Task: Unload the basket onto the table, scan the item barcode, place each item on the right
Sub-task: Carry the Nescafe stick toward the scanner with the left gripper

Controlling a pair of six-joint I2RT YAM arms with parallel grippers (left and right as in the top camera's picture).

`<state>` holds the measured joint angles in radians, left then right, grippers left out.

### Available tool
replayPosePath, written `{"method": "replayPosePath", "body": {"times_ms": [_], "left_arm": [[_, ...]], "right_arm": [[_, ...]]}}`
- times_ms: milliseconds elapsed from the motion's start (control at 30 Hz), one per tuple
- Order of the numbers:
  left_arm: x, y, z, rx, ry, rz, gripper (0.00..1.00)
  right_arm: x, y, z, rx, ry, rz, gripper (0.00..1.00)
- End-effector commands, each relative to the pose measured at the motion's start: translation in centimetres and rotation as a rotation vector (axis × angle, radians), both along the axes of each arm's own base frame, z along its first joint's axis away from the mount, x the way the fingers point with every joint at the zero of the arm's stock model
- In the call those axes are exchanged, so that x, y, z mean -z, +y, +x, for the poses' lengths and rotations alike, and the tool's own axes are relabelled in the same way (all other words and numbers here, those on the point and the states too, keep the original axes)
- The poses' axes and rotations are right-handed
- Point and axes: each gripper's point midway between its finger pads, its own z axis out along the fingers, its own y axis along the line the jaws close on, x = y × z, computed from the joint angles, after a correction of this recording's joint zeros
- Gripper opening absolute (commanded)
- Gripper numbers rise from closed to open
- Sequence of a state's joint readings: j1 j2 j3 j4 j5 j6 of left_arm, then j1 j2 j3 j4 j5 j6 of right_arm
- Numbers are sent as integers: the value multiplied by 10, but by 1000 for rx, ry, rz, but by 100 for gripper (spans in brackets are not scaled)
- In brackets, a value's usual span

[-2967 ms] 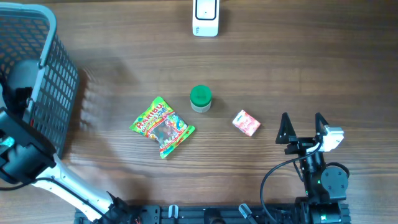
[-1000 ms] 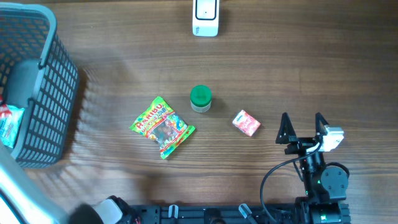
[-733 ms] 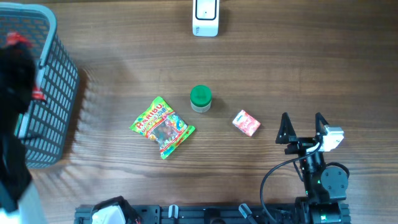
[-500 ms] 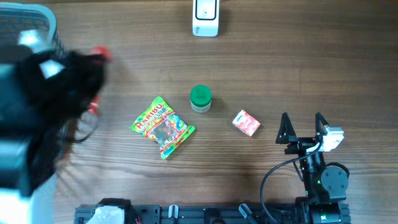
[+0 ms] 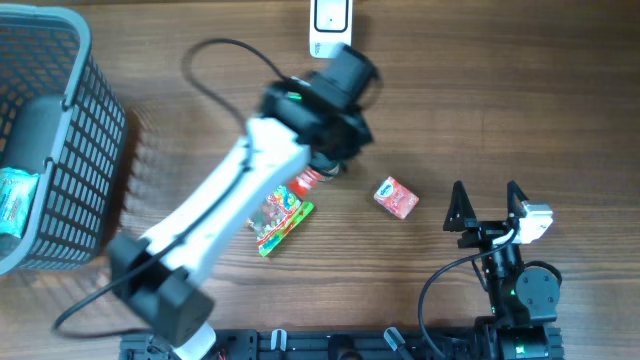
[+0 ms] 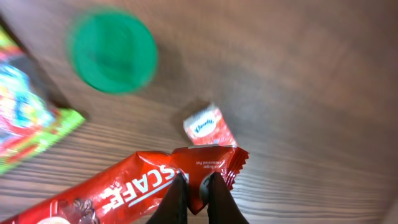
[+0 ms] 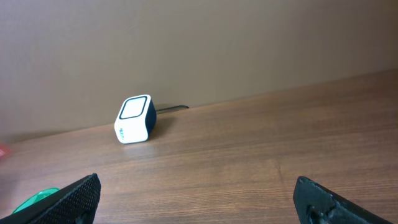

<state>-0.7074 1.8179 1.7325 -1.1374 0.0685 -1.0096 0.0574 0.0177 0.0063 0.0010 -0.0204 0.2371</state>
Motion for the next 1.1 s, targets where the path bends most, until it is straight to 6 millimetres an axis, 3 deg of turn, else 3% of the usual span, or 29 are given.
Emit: {"method": "replayPosePath", "body": {"times_ms": [0, 133, 300, 433, 667, 867, 933, 1067], "left_arm": [[42, -33, -17, 17, 65, 54, 4], [80, -54, -26, 63, 80, 121, 4], [114, -49, -25, 18, 101, 213, 4], [126, -41, -19, -27, 99, 256, 4], [127, -39, -14, -77, 78, 265, 6], [112, -22, -7, -50, 23, 326, 82], [102, -16, -3, -60, -4, 335, 89], [76, -10, 4, -80, -82, 330, 85]], "right_arm": [[-1, -1, 0, 9, -7, 2, 99], [-1, -1, 0, 9, -7, 2, 100], [-1, -1, 0, 9, -7, 2, 100], [-1, -1, 0, 9, -7, 2, 100], [-1, -1, 0, 9, -7, 2, 100], [-1, -1, 0, 9, -7, 2, 100], [-1, -1, 0, 9, -7, 2, 100], [-1, -1, 0, 9, -7, 2, 100]]}}
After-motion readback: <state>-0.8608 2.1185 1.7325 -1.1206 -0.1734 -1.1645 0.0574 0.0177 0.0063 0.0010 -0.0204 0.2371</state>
